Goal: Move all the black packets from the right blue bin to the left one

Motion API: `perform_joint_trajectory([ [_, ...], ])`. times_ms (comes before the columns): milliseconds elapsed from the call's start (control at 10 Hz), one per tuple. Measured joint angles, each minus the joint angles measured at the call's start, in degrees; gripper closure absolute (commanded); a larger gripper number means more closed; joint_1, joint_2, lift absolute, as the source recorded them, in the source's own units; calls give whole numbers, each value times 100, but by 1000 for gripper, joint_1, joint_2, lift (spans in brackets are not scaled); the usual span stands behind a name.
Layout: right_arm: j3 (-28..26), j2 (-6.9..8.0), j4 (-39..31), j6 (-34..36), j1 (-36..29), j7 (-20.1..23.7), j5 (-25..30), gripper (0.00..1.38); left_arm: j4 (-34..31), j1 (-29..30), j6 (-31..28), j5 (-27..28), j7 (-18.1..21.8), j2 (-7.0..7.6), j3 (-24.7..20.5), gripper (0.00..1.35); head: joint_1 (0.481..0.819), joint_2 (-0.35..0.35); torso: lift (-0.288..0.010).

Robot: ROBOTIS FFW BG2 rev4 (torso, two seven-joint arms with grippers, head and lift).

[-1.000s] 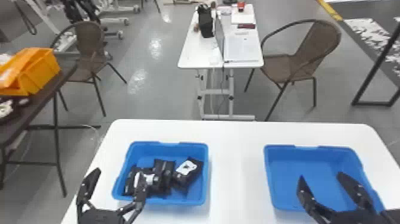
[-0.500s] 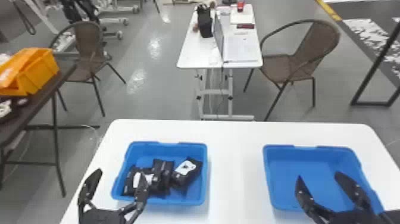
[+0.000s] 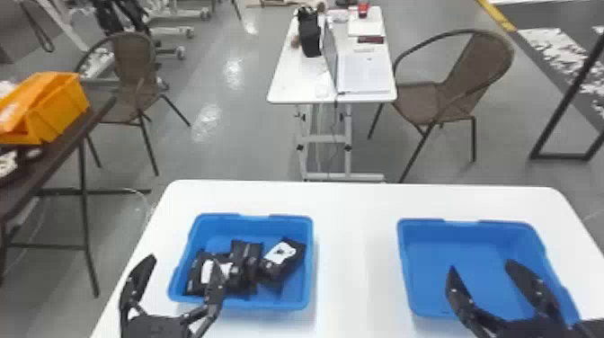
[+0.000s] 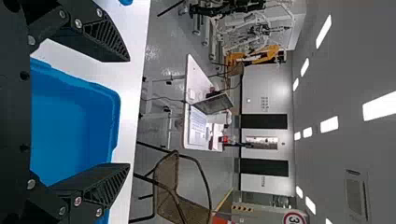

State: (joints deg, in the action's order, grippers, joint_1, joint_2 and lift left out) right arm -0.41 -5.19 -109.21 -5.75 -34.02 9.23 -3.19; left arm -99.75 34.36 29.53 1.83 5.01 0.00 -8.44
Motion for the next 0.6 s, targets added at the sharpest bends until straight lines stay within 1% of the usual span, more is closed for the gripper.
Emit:
perform_joint_trajectory([
  [600, 15, 0, 31, -14, 41, 28, 8, 243, -4, -9, -27, -40, 0, 0, 26, 87, 695, 107, 0],
])
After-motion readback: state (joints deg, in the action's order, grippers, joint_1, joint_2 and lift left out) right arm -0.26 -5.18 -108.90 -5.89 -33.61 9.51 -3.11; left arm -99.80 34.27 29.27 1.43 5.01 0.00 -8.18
